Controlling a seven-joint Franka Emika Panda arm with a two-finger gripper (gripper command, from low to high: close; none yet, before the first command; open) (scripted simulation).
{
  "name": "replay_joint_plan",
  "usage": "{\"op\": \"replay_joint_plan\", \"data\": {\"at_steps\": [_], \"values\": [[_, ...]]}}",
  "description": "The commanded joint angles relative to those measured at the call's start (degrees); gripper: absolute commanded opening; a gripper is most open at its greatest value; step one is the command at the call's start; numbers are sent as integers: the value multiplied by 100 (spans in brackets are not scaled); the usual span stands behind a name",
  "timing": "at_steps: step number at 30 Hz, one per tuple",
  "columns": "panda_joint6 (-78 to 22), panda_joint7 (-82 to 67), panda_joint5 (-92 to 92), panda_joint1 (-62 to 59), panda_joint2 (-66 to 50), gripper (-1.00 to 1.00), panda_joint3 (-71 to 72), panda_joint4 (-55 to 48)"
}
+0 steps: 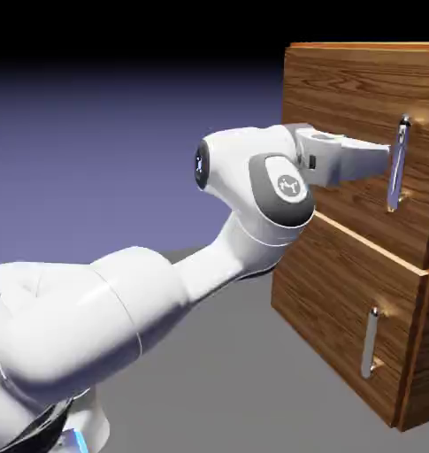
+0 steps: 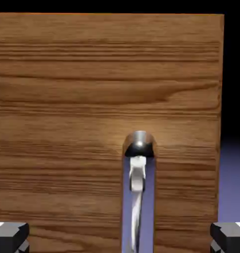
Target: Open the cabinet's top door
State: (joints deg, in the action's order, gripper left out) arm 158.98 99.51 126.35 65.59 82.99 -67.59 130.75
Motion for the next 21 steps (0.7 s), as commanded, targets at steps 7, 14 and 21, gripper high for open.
{"op": "replay_joint_plan", "data": {"at_steps": [7, 14, 21], "values": [[-142, 110, 466, 985, 16, -100, -283, -806], [-1326, 1019, 977, -128, 265, -100, 356, 647], [-2584, 1728, 827, -1258, 426, -100, 1248, 2101]]}}
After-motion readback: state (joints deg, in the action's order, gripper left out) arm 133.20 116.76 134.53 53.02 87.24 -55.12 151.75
